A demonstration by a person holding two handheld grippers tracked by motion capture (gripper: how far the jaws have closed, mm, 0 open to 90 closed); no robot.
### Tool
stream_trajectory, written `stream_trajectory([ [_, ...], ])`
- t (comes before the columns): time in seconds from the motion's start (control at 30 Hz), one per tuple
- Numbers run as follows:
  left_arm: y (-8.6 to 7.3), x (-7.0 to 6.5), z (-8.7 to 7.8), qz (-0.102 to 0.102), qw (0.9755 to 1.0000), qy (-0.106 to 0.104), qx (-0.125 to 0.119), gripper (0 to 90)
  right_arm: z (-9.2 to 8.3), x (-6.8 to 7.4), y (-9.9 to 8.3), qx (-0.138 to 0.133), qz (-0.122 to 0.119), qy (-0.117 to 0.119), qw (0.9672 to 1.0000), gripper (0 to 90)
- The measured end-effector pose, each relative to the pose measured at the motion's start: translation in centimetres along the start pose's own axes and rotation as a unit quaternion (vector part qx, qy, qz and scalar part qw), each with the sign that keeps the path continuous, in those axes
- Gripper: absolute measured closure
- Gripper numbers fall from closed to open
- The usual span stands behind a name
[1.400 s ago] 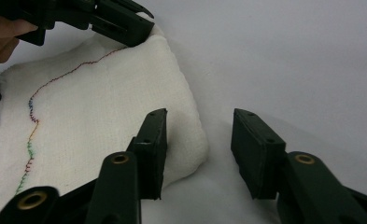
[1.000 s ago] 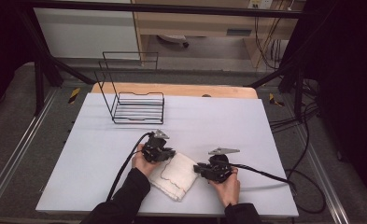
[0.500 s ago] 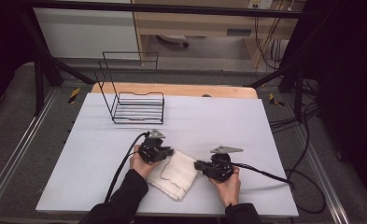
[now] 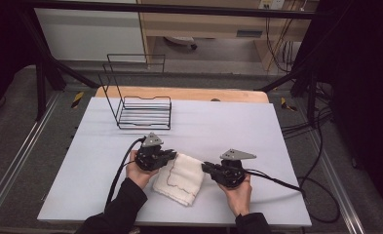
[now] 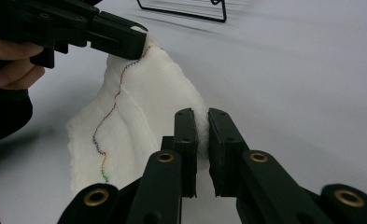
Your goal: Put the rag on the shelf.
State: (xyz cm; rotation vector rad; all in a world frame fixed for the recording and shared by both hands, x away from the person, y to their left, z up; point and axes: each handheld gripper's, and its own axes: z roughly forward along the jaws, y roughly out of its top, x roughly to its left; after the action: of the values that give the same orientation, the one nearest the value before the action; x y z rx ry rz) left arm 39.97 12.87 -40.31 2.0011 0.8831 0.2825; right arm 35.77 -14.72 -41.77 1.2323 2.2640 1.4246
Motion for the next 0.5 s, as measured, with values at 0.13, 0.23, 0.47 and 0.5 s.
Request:
stream_trajectory([
  [0.13, 0.1, -0.3, -1.0, 0.006, 0.9999, 0.002, -0.015, 82.1, -0.4, 0.3, 0.6, -0.015, -0.01, 0.002, 0.9998, 82.7],
  [0.23, 0.2, -0.4, -1.8, 0.006, 0.9995, 0.001, -0.031, 82.1, -0.5, 0.4, 0.9, -0.022, -0.014, 0.002, 0.9997, 82.7],
  [0.47, 0.3, -0.8, -3.1, 0.009, 0.9985, 0.009, -0.054, 82.2, -1.1, 1.0, 1.8, -0.041, -0.034, 0.001, 0.9986, 82.7],
  [0.5, 0.3, -0.8, -3.3, 0.008, 0.9983, 0.007, -0.058, 82.2, -1.2, 1.1, 1.9, -0.044, -0.034, 0.003, 0.9984, 82.7],
])
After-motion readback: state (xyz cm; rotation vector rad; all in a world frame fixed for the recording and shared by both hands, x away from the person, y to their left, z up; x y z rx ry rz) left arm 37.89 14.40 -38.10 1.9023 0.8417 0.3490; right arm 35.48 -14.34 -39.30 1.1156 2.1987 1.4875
